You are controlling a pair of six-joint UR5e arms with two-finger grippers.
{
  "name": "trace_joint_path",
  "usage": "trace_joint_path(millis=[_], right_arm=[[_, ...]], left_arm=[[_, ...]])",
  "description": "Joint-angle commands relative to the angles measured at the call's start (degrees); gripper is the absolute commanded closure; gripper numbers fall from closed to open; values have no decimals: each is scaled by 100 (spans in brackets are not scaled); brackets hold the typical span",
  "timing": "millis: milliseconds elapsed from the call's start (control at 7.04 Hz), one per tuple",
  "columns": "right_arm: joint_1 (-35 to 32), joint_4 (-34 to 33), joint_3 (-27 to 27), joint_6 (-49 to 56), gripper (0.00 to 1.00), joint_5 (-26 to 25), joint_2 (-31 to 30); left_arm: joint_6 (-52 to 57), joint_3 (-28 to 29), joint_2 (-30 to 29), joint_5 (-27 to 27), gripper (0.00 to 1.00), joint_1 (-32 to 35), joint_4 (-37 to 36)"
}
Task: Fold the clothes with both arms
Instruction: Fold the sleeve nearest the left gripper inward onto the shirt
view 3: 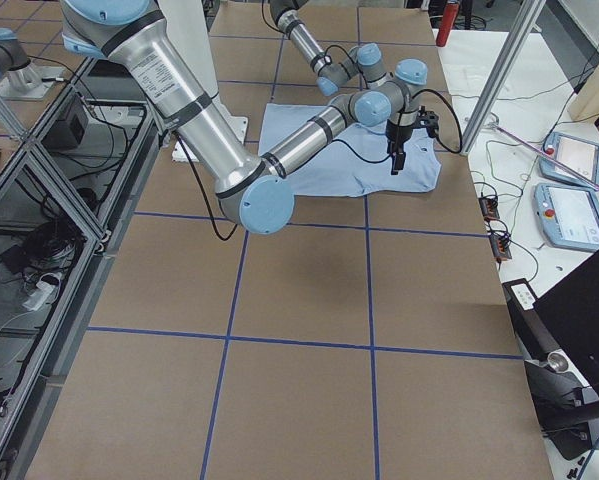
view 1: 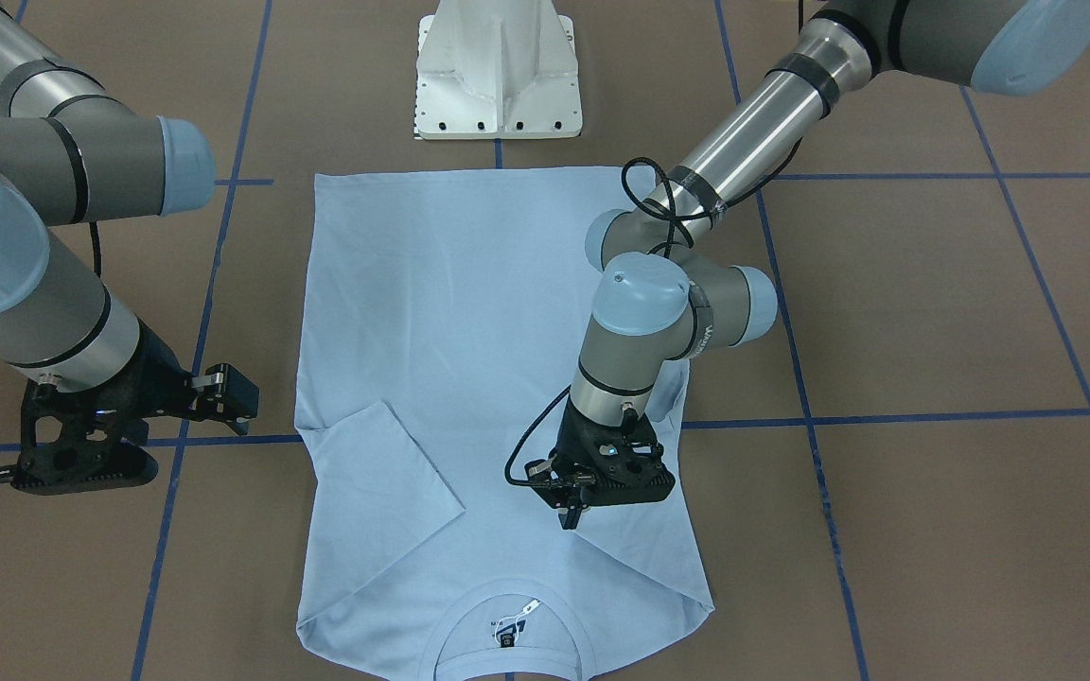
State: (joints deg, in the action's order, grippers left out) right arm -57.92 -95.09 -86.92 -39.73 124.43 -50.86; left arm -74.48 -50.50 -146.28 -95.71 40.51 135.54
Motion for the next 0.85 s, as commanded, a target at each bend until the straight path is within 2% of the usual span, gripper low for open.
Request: trace_joint_path(millis=[0, 142, 284, 426, 568, 710], right_arm=[[9, 104, 26, 0, 0, -7, -3], [9, 113, 26, 0, 0, 2, -3], [9, 113, 26, 0, 0, 2, -3], [9, 113, -26, -17, 0, 11, -21], [70, 104, -175, -113, 0, 19, -38], [262, 113, -455, -662, 0, -41, -178]], left_arm=[[-5, 67, 12, 202, 33, 10, 112], [-23, 58, 21, 202, 0, 62, 104], [-14, 32, 21, 141, 0, 167, 86], [12, -81, 134, -181, 0, 229, -18], [47, -691, 596, -567, 0, 229, -245], [317, -1542, 1097, -710, 0, 238, -796]])
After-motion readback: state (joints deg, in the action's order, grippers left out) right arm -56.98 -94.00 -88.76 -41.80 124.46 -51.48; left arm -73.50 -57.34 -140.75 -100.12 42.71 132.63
